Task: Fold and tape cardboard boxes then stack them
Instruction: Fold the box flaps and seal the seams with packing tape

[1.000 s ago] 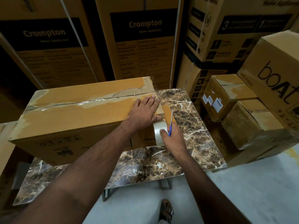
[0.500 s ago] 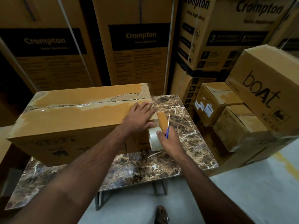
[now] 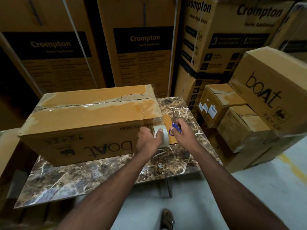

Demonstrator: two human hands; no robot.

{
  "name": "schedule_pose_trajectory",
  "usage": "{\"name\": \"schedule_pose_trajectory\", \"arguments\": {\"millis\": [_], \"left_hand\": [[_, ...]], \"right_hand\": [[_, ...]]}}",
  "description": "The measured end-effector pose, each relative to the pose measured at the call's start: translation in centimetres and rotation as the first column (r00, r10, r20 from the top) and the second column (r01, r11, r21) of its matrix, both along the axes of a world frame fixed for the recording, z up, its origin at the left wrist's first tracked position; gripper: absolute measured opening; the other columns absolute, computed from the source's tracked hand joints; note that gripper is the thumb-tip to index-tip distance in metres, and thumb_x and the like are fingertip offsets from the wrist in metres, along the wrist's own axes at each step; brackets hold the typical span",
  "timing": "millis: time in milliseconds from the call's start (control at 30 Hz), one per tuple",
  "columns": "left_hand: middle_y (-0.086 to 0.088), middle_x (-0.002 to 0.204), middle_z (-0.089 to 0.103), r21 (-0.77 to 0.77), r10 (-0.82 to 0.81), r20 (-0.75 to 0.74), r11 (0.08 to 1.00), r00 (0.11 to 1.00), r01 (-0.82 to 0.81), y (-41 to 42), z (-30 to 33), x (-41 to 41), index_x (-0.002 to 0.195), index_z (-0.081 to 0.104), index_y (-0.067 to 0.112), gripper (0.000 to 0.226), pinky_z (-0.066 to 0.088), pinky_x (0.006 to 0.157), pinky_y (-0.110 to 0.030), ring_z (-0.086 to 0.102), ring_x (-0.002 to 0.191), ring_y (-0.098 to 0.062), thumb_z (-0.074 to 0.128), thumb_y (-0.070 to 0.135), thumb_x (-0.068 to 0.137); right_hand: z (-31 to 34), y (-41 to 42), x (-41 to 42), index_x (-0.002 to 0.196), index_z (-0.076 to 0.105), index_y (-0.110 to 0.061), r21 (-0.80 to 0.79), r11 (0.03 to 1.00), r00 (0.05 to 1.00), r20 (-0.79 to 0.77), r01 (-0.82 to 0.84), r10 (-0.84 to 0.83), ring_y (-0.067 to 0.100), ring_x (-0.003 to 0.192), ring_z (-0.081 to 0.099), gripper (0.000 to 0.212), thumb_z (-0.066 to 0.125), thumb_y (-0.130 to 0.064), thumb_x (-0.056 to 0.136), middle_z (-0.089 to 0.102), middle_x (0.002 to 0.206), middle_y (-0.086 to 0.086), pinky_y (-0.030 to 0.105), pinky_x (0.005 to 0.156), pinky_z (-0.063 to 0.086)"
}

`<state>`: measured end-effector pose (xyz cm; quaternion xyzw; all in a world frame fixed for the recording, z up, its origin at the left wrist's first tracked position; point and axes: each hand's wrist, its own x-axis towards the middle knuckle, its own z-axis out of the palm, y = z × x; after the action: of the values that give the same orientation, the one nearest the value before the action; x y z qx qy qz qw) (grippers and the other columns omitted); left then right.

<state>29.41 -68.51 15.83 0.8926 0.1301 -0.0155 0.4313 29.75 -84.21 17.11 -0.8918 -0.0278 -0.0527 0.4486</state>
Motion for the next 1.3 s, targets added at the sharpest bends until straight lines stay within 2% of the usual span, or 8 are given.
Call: {"name": "schedule_pose_trajectory", "arguments": {"millis": [200, 400, 567, 733, 933, 1000, 1100, 1300], "left_hand": [[-0.005, 0.123, 0.056, -0.565, -0.014, -0.140, 0.822, 0.990, -0.069, -0.9, 0.5, -0.5, 0.132, 0.043, 0.012, 0.046, 0.043, 0.066, -0.027, 0.056, 0.094, -0.014, 0.053, 0.045, 0.101], [-0.007, 0.110, 0.063, -0.537, -0.022, -0.109, 0.843, 0.994, -0.040, -1.0, -1.2, -0.5, 0.110, 0.060, 0.010, 0.041, 0.045, 0.069, -0.030, 0.058, 0.090, -0.018, 0.050, 0.049, 0.101], [-0.005, 0.102, 0.063, -0.542, 0.076, -0.081, 0.834, 0.994, -0.108, -1.1, -0.5, -0.4, 0.105, 0.060, 0.016, 0.032, 0.052, 0.069, -0.031, 0.061, 0.085, -0.018, 0.045, 0.045, 0.104], [-0.010, 0.107, 0.066, -0.478, 0.140, -0.071, 0.864, 0.988, -0.157, -1.7, -1.2, -0.7, 0.106, 0.061, 0.019, 0.030, 0.057, 0.089, -0.048, 0.065, 0.099, -0.028, 0.045, 0.044, 0.104], [-0.009, 0.104, 0.067, -0.437, 0.220, -0.016, 0.876, 0.975, -0.205, -2.4, -1.1, -0.8, 0.104, 0.063, 0.021, 0.033, 0.060, 0.083, -0.050, 0.068, 0.096, -0.028, 0.044, 0.048, 0.104], [-0.009, 0.103, 0.067, -0.428, 0.246, -0.018, 0.874, 0.969, -0.230, -2.7, -1.8, -1.1, 0.108, 0.064, 0.017, 0.037, 0.061, 0.080, -0.048, 0.068, 0.093, -0.027, 0.044, 0.047, 0.104], [-0.010, 0.104, 0.066, -0.456, 0.261, 0.004, 0.860, 0.965, -0.231, -3.2, -1.7, -1.2, 0.116, 0.063, 0.014, 0.038, 0.060, 0.074, -0.041, 0.067, 0.089, -0.023, 0.043, 0.045, 0.104], [-0.009, 0.101, 0.064, -0.472, 0.263, 0.018, 0.853, 0.965, -0.224, -4.0, -2.1, -1.6, 0.114, 0.063, 0.012, 0.034, 0.053, 0.062, -0.031, 0.063, 0.082, -0.019, 0.045, 0.039, 0.105]], "right_hand": [[0.9, -0.9, 0.0, 0.106, 0.052, -0.024, -0.003, 0.999, 0.999, -0.022, -0.049, 0.048, 0.019, 0.059, 0.062, 0.009, 0.058, -0.018, 0.101, 0.062, 0.089, 0.002, 0.030, 0.053, 0.048], [1.4, -3.3, 1.7, 0.127, 0.063, -0.018, 0.020, 0.991, 0.971, -0.197, -0.132, 0.133, 0.022, 0.055, 0.063, 0.029, 0.054, -0.007, 0.102, 0.065, 0.084, 0.012, 0.034, 0.053, 0.055], [1.7, -4.8, 5.1, 0.111, 0.062, -0.004, 0.384, 0.923, 0.791, -0.566, 0.007, 0.230, 0.019, 0.073, 0.062, 0.026, 0.045, -0.022, 0.106, 0.055, 0.090, 0.013, 0.049, 0.095, 0.057], [0.5, -7.9, 5.7, 0.128, 0.060, 0.001, 0.544, 0.839, 0.649, -0.636, -0.007, 0.418, 0.032, 0.100, 0.069, 0.031, 0.043, 0.005, 0.102, 0.055, 0.106, 0.022, 0.047, 0.100, 0.055], [0.7, -8.7, 9.3, 0.125, 0.060, -0.002, 0.406, 0.808, 0.497, -0.640, -0.428, 0.585, 0.040, 0.117, 0.064, 0.034, 0.063, 0.005, 0.092, 0.072, 0.101, 0.019, 0.047, 0.106, 0.049], [1.2, -8.6, 9.4, 0.125, 0.058, -0.002, 0.240, 0.775, 0.489, -0.657, -0.585, 0.573, 0.018, 0.091, 0.074, 0.035, 0.068, -0.002, 0.091, 0.073, 0.084, 0.005, 0.030, 0.086, 0.058], [2.8, -8.1, 10.3, 0.122, 0.060, -0.007, 0.029, 0.702, 0.510, -0.666, -0.711, 0.544, -0.001, 0.060, 0.066, 0.031, 0.071, -0.011, 0.092, 0.067, 0.087, 0.003, 0.013, 0.054, 0.048], [4.5, -7.6, 12.6, 0.115, 0.067, -0.007, 0.053, 0.657, 0.420, -0.730, -0.752, 0.539, 0.012, 0.079, 0.074, 0.024, 0.072, -0.010, 0.091, 0.072, 0.093, 0.006, 0.020, 0.064, 0.056]]}}
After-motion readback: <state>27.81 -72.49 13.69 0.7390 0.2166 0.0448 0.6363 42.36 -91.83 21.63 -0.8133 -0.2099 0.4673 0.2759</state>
